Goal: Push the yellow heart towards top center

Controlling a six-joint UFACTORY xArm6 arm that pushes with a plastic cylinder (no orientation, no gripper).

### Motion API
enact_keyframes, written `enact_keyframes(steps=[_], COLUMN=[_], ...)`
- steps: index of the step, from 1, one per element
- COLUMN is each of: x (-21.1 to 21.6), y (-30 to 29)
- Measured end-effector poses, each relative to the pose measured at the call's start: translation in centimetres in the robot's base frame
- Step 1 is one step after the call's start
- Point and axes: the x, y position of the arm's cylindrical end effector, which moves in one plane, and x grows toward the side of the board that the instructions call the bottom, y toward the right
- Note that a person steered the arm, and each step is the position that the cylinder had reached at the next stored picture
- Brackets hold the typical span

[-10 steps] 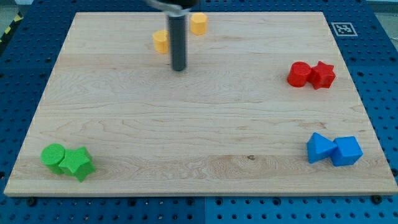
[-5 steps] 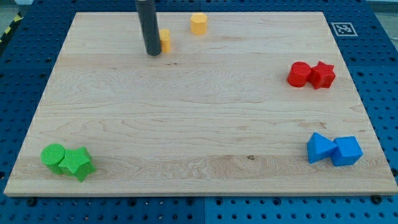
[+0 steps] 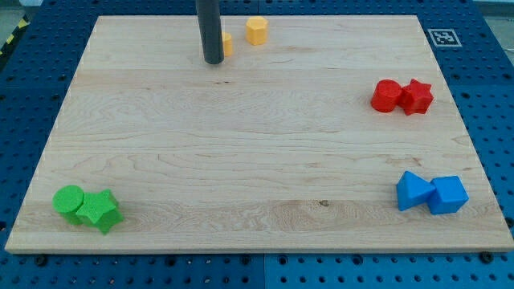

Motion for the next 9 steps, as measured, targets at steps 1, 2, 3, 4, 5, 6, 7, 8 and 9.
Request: enact_keyframes(steps=[1, 2, 3, 4, 5, 6, 7, 8, 9], x=[-0.5, -0.7, -1.1, -1.4, -1.7, -4.2, -4.9, -4.4, -2.8], y=[-0.6, -0.6, -2.3, -3.9, -3.8, -2.7, -0.9, -0.8, -0.8])
